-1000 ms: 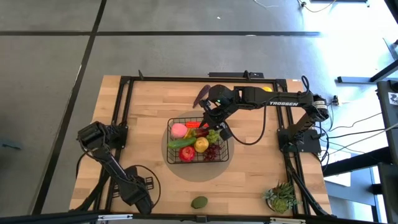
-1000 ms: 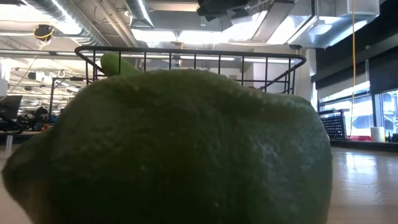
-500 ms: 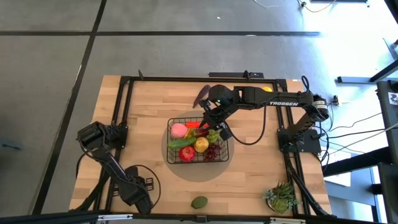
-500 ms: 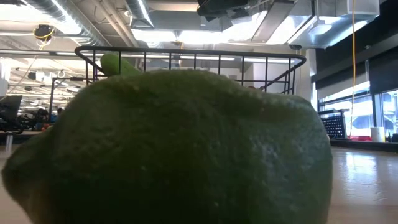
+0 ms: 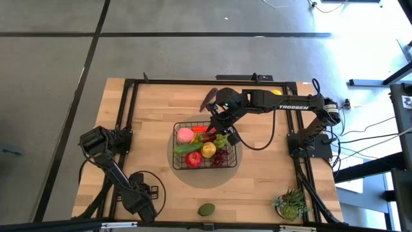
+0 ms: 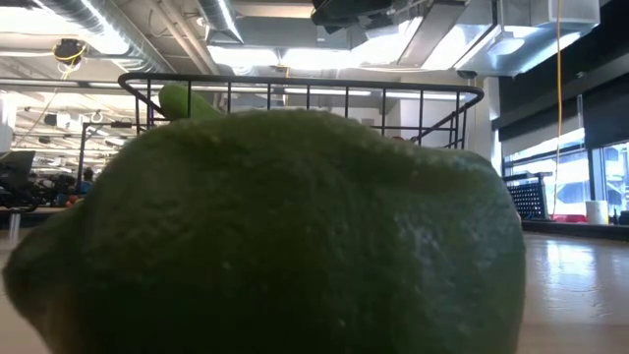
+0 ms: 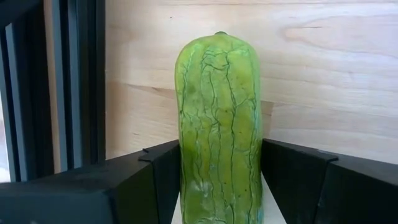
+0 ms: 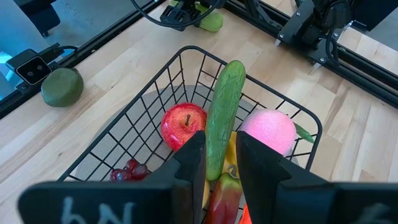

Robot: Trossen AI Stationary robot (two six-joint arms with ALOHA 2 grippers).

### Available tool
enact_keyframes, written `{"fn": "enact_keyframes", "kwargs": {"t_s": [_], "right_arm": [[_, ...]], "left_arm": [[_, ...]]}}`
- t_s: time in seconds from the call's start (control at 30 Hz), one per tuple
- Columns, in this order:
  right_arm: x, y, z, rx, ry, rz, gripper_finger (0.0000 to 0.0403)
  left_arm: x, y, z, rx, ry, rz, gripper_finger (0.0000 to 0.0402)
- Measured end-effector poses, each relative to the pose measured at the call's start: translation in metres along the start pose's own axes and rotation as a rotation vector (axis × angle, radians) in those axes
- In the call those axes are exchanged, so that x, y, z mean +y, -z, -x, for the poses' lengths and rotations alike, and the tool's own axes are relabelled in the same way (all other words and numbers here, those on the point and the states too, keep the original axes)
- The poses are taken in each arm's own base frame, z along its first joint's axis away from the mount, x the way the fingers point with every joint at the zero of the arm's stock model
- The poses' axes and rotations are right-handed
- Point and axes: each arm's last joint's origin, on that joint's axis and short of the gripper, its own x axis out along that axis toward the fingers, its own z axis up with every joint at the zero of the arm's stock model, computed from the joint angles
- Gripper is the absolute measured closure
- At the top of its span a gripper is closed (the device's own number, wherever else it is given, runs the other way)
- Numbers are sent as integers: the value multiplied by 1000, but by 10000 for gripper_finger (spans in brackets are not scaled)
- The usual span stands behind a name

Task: Build produce basket
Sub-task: Put the green cucumber into the black wire basket

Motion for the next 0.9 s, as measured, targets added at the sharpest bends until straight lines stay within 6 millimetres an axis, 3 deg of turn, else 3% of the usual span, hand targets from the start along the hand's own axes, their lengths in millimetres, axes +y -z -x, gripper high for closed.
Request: {"fn": "enact_keyframes", "kwargs": {"t_s": [0.67, 0.9], "right_arm": [[0, 0, 0, 0, 0, 0, 319], [0, 0, 0, 0, 0, 0, 319]], "left_arm": [[0, -1, 0, -30, 37, -137, 216], [2, 1, 1, -35, 65, -157, 240]]}}
